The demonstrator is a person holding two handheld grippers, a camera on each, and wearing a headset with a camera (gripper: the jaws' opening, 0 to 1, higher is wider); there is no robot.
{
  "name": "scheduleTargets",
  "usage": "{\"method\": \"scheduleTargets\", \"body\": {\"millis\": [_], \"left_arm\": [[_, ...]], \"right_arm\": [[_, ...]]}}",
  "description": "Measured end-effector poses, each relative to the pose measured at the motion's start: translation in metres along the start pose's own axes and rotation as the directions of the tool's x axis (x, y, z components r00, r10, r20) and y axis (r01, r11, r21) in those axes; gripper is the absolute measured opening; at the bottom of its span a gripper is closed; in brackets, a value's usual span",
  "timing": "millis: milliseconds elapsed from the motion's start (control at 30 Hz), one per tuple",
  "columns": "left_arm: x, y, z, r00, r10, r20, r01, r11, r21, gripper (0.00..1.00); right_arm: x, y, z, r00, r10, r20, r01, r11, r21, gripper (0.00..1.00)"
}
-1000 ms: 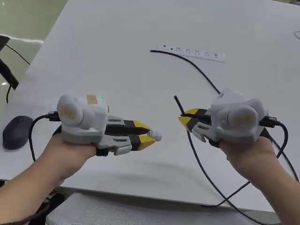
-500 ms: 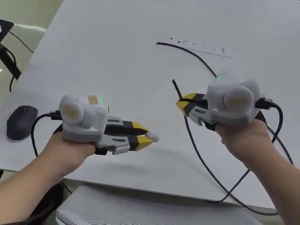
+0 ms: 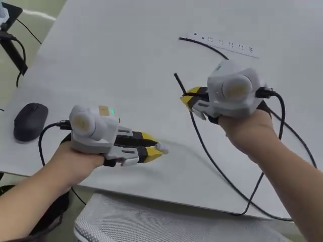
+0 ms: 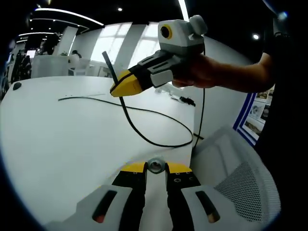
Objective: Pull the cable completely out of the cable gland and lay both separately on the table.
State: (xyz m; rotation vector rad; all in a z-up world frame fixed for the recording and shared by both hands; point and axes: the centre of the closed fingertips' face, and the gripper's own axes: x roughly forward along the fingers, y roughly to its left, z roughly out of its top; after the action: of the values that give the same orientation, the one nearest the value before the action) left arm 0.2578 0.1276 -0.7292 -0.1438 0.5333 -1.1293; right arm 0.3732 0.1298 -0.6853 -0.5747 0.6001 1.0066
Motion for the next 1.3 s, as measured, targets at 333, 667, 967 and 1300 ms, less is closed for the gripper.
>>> {"method": "scheduleTargets", "body": {"millis": [333,667,967,1300], "left_arm": [[-0.008,0.021,-0.019,0.9995,0.023,0.022,-0.022,0.999,-0.032,0.15],[-0.011,0.034,-0.035,0.9987,0.049,0.013,-0.048,0.998,-0.051,0.15],[-0.015,0.042,-0.055,0.9970,0.078,0.003,-0.078,0.995,-0.067,0.15],[-0.017,0.053,-0.065,0.9955,0.094,-0.006,-0.094,0.993,-0.073,0.15]], "right_arm": [[0.056,0.026,0.006,0.9960,0.070,-0.054,-0.075,0.994,-0.082,0.00],[0.091,0.061,0.001,0.9843,0.133,-0.115,-0.150,0.977,-0.151,0.00],[0.119,0.089,-0.006,0.9706,0.184,-0.155,-0.213,0.957,-0.197,0.00],[0.133,0.097,-0.013,0.9631,0.207,-0.172,-0.240,0.951,-0.195,0.00]]}}
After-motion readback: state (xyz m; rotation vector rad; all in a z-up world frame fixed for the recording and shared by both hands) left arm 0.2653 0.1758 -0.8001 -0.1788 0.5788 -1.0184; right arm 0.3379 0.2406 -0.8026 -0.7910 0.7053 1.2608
